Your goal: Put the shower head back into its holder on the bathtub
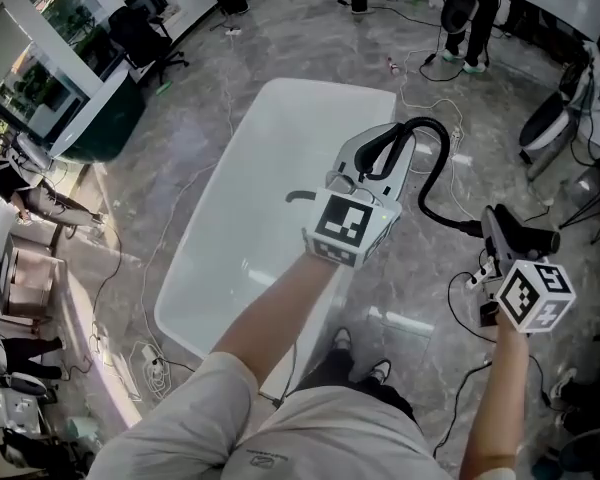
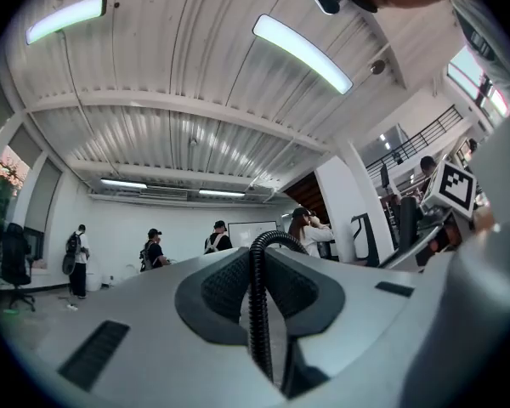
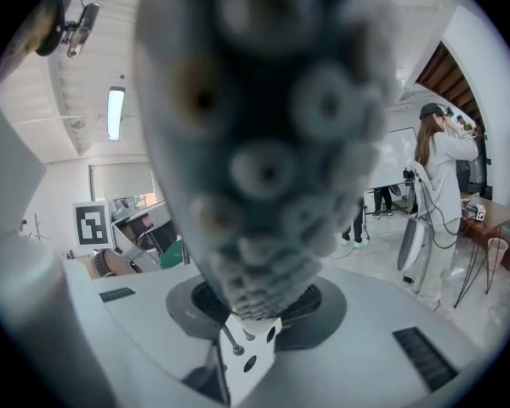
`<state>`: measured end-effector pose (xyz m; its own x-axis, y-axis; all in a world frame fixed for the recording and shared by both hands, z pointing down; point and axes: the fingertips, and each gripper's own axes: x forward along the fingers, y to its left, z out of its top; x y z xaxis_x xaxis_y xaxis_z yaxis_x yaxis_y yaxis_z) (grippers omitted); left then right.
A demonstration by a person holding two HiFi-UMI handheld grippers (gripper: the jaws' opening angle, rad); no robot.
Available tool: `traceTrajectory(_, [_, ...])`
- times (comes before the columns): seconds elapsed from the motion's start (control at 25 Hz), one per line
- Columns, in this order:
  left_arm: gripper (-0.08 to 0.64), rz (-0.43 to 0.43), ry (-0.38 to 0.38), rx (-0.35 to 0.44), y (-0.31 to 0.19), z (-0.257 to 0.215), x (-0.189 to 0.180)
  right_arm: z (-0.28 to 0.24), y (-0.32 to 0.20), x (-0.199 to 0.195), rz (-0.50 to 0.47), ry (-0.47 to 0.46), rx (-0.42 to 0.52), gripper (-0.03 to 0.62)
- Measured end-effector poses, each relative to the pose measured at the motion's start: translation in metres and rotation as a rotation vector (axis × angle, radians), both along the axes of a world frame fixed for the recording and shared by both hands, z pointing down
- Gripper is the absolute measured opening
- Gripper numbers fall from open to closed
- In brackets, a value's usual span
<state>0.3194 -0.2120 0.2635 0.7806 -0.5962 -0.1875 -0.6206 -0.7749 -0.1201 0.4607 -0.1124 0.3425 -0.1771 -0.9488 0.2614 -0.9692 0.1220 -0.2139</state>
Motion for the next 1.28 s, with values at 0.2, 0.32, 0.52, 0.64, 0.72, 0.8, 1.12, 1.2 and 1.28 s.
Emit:
traceTrajectory(0.2, [0.055,0.073,0.023,0.006,-0.017,0.003,0.031,-0.003,-0.007,0.014,0.055,0.036,-0.008,0.109])
traceTrajectory(0.32, [0.055,0.08,0.016,0.006,-0.023,0.013,0.034,0.0,-0.01,0.019,0.068,0.043,-0.011,0.109])
traceTrajectory(0.52, [0.055,0.004,0.012,-0.023,-0.039,0.038,-0.002,0.014,-0.024,0.004,0.023,0.031,-0.023,0.109])
traceTrajectory(0.64, [0.055,-0.058,0.0,0.002,-0.042,0.044,-0.028,0.022,-0.035,-0.012,-0.014,0.02,-0.035,0.109])
traceTrajectory(0.72, [0.055,-0.089,0.008,0.006,-0.046,0.045,-0.042,0.025,-0.043,-0.023,-0.032,0.014,-0.037,0.109])
traceTrajectory(0.8, [0.055,-0.096,0.007,0.011,-0.052,0.047,-0.043,0.025,-0.049,-0.032,-0.046,0.022,-0.037,0.109])
traceTrajectory(1.12, [0.055,-0.006,0.039,0.082,-0.063,0.03,0.002,0.008,-0.044,-0.031,0.024,0.079,-0.017,0.109])
traceTrajectory(1.2, [0.055,0.018,0.031,0.081,-0.066,0.036,0.011,0.01,-0.041,-0.029,0.044,0.084,-0.02,0.109])
traceTrajectory(1.28, [0.055,0.032,0.022,0.067,-0.064,0.048,0.015,0.015,-0.039,-0.025,0.056,0.084,-0.027,0.109])
